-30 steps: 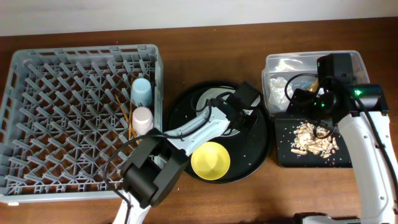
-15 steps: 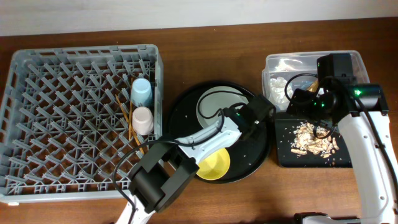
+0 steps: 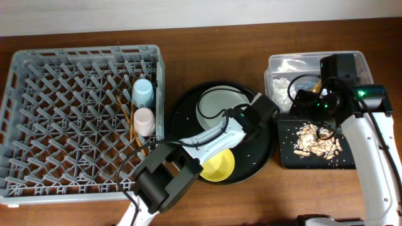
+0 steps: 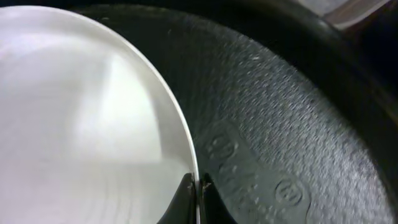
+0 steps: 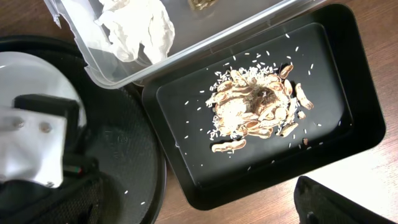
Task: Sort waste into correct bins and load items into the dishwasher rack
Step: 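Lift the white plate with the left gripper and stand it in the rack, then reach the left gripper to the yellow bowl and grasp its rim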
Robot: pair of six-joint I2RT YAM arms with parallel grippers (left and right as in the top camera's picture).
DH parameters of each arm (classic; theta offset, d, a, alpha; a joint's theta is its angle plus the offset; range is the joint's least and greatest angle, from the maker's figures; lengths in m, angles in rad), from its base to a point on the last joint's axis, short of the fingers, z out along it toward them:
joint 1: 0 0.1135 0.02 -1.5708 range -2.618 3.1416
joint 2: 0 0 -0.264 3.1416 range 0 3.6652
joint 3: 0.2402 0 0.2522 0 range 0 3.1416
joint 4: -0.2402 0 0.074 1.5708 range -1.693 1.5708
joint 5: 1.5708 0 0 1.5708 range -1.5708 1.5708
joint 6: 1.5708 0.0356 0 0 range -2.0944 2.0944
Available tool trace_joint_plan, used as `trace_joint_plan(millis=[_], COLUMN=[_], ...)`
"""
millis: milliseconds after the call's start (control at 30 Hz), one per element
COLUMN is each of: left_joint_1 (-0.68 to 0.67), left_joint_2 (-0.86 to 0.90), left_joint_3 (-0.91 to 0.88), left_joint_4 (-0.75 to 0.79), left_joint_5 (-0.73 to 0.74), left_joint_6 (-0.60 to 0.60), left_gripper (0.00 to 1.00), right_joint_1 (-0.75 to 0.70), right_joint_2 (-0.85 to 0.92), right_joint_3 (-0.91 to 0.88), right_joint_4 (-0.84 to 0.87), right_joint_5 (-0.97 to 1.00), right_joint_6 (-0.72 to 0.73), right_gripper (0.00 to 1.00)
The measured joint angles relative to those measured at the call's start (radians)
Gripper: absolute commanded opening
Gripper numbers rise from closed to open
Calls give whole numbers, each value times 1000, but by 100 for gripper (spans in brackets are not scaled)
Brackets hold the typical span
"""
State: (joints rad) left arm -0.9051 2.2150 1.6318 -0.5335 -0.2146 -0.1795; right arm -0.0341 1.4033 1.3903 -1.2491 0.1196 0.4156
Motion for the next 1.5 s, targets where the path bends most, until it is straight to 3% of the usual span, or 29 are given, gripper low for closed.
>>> trace_joint_plan(millis=[133, 300, 367, 467, 500, 567, 633, 800, 967, 1200, 1233, 1300, 1333, 1367, 1400, 1467, 1500], left_joint_1=[17, 137, 291, 612, 753, 935, 1061, 1165, 1220, 1250, 1253, 1258, 1262, 1268, 1277, 1286, 1287], left_joint_2=[-137, -587, -764, -873, -870, -827, -747, -465, -327, -226, -220, -217, -217, -217, -217, -217, -217], left_joint_3=[-2, 0, 1, 3, 3, 3, 3, 3, 3, 3, 3, 3, 3, 3, 3, 3, 3], left_joint_4=[-76, -211, -283, -362, -400, -416, -423, -365, -288, -270, -267, -238, -227, -224, -219, -216, -217], left_joint_5=[-49, -35, 75, 388, 555, 754, 953, 1312, 1455, 1411, 1401, 1348, 1329, 1317, 1305, 1297, 1299], left_joint_6=[-1, 0, 25, 107, 150, 211, 288, 412, 429, 431, 426, 392, 379, 370, 364, 352, 334], left_gripper=[1, 0, 0, 0, 0, 0, 0, 0, 0, 1, 6, 32, 60, 72, 80, 86, 97], right_joint_1=[0, 0, 0, 0, 0, 0, 0, 0, 0, 0, 0, 0, 0, 0, 0, 0, 0], right_joint_2=[0, 0, 0, 0, 0, 0, 0, 0, 0, 0, 0, 0, 0, 0, 0, 0, 0], right_joint_3=[0, 0, 0, 0, 0, 0, 0, 0, 0, 0, 0, 0, 0, 0, 0, 0, 0], right_joint_4=[0, 1, 0, 0, 0, 0, 0, 0, 0, 0, 0, 0, 0, 0, 0, 0, 0], right_joint_5=[0, 0, 0, 0, 0, 0, 0, 0, 0, 0, 0, 0, 0, 0, 0, 0, 0], right_joint_6=[0, -1, 0, 0, 0, 0, 0, 0, -1, 0, -1, 0, 0, 0, -1, 0, 0], right_gripper=[99, 99, 99, 99, 99, 99, 99, 99, 99, 99, 99, 99, 98, 99, 99, 99, 99])
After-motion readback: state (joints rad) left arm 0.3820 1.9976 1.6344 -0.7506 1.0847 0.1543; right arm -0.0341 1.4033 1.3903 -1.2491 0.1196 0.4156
